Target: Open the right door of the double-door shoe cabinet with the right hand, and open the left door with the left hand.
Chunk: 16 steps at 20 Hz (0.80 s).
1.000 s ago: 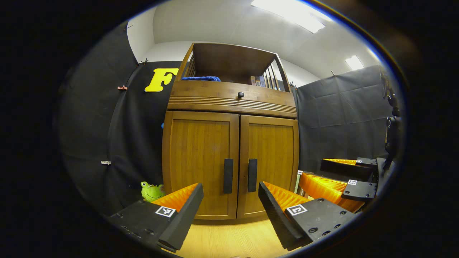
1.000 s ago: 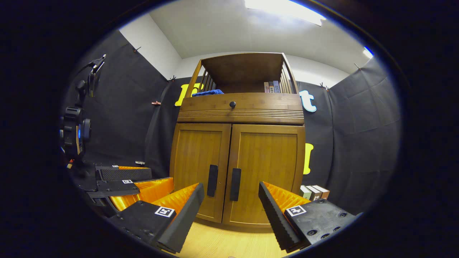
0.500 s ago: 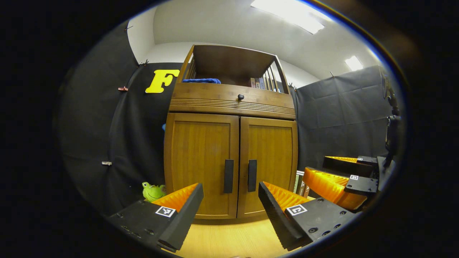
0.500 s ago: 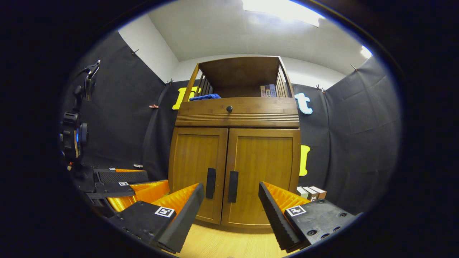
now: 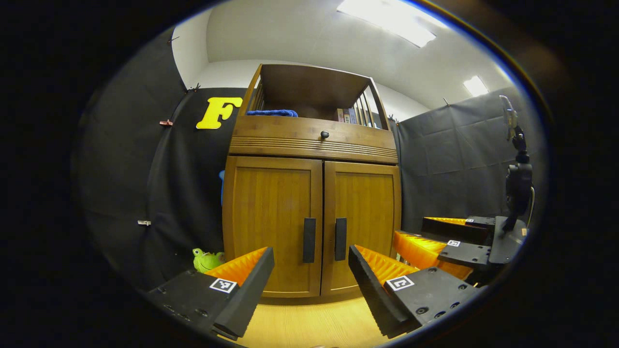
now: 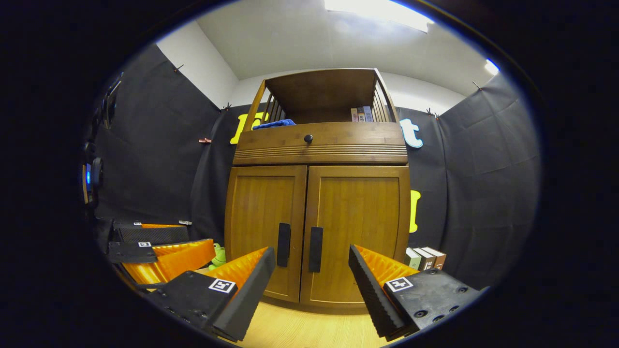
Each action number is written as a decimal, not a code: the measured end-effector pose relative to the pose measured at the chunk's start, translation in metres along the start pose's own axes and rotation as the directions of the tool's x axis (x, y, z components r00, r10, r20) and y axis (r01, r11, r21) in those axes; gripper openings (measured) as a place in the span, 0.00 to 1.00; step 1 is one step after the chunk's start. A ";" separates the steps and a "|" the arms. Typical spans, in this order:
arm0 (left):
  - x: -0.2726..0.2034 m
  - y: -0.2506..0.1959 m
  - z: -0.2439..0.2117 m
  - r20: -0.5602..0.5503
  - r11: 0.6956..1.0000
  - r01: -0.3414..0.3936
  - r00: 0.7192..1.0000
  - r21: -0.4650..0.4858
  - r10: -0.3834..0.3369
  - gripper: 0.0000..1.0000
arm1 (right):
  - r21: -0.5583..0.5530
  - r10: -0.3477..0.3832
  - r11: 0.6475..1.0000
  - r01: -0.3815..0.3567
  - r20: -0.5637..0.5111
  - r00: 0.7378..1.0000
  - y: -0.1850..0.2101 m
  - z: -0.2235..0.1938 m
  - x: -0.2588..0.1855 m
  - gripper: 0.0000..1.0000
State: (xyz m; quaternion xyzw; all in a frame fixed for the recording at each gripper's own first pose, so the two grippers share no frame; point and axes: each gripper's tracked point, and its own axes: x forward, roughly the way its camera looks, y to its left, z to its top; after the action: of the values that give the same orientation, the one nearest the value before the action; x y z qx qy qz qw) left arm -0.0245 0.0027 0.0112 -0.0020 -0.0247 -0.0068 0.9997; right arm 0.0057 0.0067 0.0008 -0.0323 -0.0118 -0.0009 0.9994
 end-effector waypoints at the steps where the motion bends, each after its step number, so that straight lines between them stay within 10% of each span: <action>1: -0.001 0.000 0.000 0.000 1.000 0.003 1.000 0.000 -0.003 0.96 | 0.005 0.001 1.000 -0.001 -0.001 1.000 0.001 -0.002 0.005 0.96; 16: -0.012 0.053 -0.011 -0.026 0.998 -0.053 0.998 0.026 0.053 0.96 | -0.014 -0.041 0.999 0.040 -0.051 0.998 0.018 -0.049 0.128 0.93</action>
State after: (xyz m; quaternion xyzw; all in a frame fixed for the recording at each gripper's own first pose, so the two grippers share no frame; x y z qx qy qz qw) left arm -0.0349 0.0559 -0.0001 0.0103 -0.0116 0.0200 0.9997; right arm 0.1347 0.0214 -0.0459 -0.0383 0.0130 -0.0220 0.9989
